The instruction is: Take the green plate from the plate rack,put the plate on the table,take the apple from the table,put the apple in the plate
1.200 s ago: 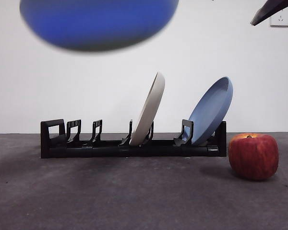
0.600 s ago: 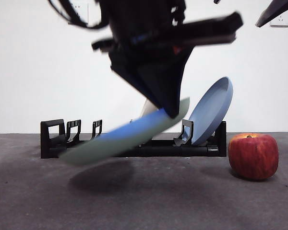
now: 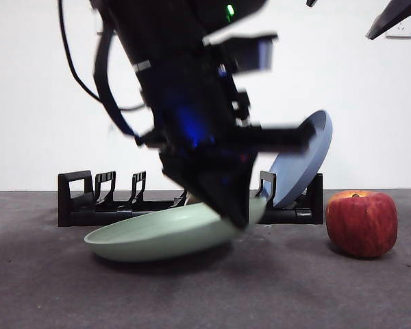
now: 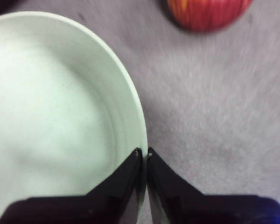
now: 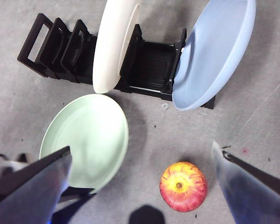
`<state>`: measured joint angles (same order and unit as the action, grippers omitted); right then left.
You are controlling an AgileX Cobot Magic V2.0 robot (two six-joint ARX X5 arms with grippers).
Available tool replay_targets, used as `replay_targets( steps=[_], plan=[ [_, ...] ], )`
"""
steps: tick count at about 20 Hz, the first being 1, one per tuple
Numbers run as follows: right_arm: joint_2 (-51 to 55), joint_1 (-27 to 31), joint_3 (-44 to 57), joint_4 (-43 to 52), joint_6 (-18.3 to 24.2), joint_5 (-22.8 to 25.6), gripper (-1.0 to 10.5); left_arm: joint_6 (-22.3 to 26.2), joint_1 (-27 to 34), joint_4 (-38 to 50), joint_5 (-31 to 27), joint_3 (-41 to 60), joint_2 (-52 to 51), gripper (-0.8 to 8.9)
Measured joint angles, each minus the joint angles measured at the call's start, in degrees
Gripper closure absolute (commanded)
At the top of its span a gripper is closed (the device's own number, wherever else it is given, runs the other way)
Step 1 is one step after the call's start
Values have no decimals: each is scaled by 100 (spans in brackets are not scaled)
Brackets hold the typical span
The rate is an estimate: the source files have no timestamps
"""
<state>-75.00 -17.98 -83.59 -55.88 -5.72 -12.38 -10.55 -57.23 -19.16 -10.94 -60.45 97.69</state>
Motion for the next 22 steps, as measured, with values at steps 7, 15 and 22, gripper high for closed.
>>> replay_targets(
  steps=[7, 15, 22],
  plan=[
    [0, 0, 0, 0, 2, 0, 443, -15, -17, 39, 66, -35, 302, 664],
    [0, 0, 0, -7, 4, 0, 443, -378, -13, -122, 498, -2, 199, 524],
    [0, 0, 0, -608, 214, 313, 444, -442, -170, -450, 1071, 15, -2640, 524]
  ],
)
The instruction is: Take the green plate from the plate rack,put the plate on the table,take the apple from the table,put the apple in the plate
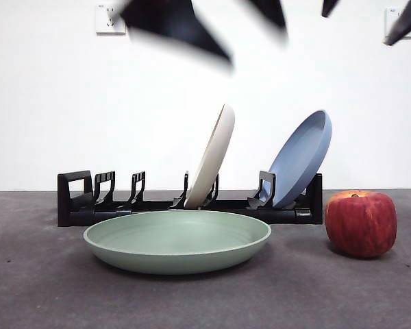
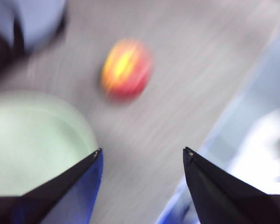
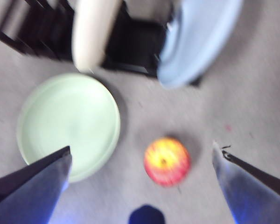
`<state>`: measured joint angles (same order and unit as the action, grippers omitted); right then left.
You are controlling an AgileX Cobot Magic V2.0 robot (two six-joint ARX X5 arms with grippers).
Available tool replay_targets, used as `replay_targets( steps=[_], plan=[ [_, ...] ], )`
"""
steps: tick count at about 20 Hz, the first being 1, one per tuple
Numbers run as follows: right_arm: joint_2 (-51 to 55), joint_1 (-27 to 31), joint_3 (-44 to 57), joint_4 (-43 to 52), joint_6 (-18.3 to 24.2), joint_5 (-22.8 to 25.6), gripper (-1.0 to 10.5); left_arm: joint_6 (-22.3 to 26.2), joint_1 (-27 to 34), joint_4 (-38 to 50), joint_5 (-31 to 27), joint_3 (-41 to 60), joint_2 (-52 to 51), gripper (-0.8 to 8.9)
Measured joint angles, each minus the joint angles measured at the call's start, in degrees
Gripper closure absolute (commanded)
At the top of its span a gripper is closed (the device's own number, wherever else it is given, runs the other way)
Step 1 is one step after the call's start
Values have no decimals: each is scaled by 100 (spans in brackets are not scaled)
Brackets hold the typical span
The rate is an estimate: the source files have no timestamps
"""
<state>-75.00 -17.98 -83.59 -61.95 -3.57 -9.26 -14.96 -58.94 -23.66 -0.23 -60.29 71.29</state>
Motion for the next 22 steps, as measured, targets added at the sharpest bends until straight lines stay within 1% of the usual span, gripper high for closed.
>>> replay_targets(
  steps=[2, 4, 7, 9, 10, 13, 16, 18, 22],
  plan=[
    [31, 0, 0, -247, 39, 7, 444, 0, 4, 74, 249, -2, -973, 524],
    [186, 0, 0, -435, 61, 7, 444, 0, 46, 37, 295, -4, -1908, 524],
    [654, 0, 0, -649, 61, 11, 444, 0, 179, -455, 293, -13, -3056, 524],
    [1034, 0, 11, -785, 63, 94, 444, -9, 229, -850, 144, -13, -3681, 524],
    [1248, 0, 55, -852, 63, 179, 444, -13, 229, -1091, -57, -13, -3985, 524],
    [1709, 0, 420, -1010, 61, 243, 444, -146, 229, -1910, -614, -13, -4507, 524],
    [1974, 0, 1108, -848, 57, 245, 444, -393, 229, -2557, -761, -13, -4780, 525],
    [1993, 0, 1648, -551, 44, 245, 444, -466, 229, -2605, -765, -13, -4826, 525],
    [1816, 0, 2765, 431, -50, 245, 443, -533, 229, -2564, -752, -13, -4828, 525]
  ],
)
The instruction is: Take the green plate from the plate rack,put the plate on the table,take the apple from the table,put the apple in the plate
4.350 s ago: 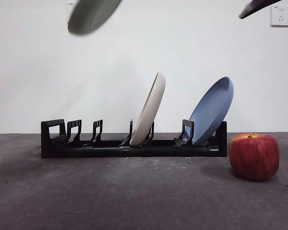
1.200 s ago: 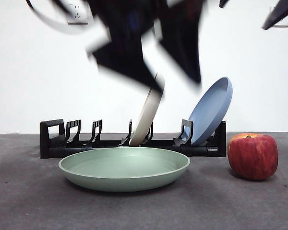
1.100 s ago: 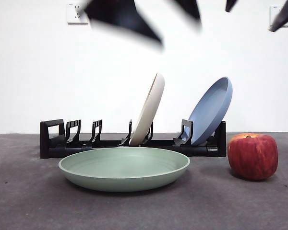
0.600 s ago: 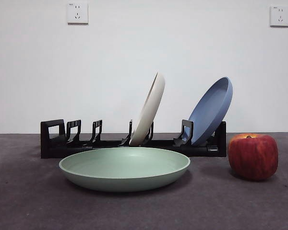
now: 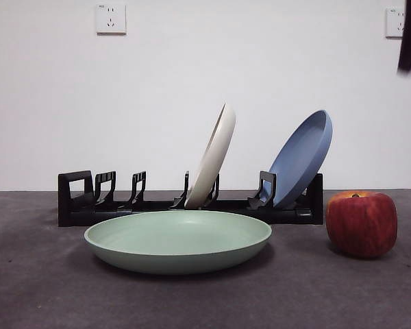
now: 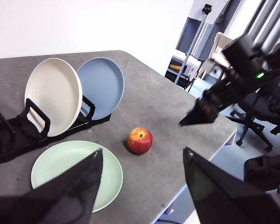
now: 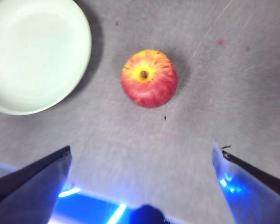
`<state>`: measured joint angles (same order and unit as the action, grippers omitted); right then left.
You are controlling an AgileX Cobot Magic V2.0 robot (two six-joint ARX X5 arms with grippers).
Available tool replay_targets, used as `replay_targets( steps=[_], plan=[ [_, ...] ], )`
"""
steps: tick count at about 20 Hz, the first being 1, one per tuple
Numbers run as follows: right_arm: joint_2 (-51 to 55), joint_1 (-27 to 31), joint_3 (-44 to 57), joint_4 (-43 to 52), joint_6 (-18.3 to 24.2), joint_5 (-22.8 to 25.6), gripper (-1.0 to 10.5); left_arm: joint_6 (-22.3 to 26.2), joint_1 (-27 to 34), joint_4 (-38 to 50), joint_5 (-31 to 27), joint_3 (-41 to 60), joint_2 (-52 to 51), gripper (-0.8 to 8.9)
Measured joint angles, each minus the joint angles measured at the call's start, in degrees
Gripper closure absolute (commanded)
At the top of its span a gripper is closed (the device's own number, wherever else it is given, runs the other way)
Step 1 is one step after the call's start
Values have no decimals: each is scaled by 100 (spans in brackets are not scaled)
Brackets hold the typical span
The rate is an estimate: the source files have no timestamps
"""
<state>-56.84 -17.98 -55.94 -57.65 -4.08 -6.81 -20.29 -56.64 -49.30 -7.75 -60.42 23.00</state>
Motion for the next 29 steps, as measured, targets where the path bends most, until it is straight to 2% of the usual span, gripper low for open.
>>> replay_targets(
  steps=[11, 24, 26, 27, 28, 29],
  plan=[
    [-1663, 0, 278, 1655, -129, 0, 442, -39, 0, 48, 4, 0, 0, 525],
    [-3058, -188, 280, 2457, -133, 70, 462, -79, 0, 48, -138, 0, 153, 526],
    [-3141, -319, 280, 2459, -179, 267, 705, -79, 0, 48, -138, 0, 256, 525],
    [-3143, -382, 280, 2459, -197, 391, 875, -79, 0, 48, -138, 0, 310, 525],
    [-3143, -431, 280, 2468, -197, 450, 974, -79, 0, 48, -138, 0, 350, 526],
    [-3143, -483, 280, 2468, -199, 525, 957, -79, 0, 48, -138, 0, 393, 526]
  ],
)
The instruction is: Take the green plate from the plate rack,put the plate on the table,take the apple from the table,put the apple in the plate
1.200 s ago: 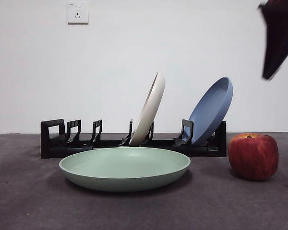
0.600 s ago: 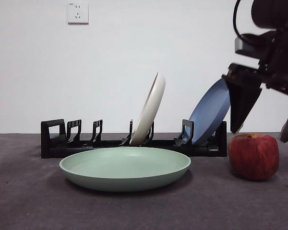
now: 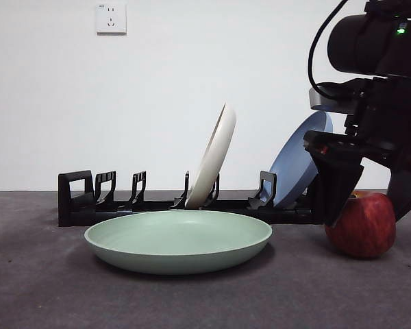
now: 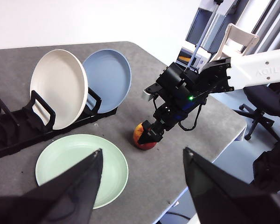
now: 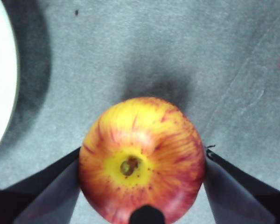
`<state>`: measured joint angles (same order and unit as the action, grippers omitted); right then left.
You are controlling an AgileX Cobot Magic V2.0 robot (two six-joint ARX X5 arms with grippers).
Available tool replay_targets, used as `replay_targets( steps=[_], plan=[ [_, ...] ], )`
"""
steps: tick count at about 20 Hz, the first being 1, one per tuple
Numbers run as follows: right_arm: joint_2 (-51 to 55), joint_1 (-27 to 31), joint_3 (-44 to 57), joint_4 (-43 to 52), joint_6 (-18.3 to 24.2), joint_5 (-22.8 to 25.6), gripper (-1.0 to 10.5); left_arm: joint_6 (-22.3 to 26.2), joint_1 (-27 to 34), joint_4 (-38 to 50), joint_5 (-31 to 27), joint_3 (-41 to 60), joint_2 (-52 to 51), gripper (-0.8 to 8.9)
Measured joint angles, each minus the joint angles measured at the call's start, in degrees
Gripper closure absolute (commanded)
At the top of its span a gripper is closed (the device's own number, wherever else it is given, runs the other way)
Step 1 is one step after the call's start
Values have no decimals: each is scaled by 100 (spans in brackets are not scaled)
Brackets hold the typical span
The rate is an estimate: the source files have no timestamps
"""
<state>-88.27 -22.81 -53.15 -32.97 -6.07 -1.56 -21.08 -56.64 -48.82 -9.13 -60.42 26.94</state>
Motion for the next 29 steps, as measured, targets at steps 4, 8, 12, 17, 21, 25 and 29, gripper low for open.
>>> replay_targets(
  steps=[4, 8, 12, 17, 21, 25, 29],
  plan=[
    [0, -70, -133, -339, 0, 22, 957, 0, 0, 0, 2, 0, 81, 526],
    [74, -195, -1001, -1021, 7, -321, 957, 0, 0, 0, 0, 0, 85, 526],
    [186, -636, -2011, -1040, 2, -1342, 958, 0, 0, 0, 0, 0, 87, 526],
    [188, -1777, -2474, -138, -13, -660, 958, 0, 0, 0, 0, 0, 92, 526],
    [-44, -2363, -2485, 153, -13, 131, 958, 0, 0, 0, 2, 0, 96, 526],
    [-793, -2398, -2487, 258, -13, 527, 958, 0, 0, -2, 2, 0, 98, 526],
    [-1451, -2400, -2487, 245, -13, 627, 958, 0, 0, -2, 4, 0, 98, 526]
  ],
)
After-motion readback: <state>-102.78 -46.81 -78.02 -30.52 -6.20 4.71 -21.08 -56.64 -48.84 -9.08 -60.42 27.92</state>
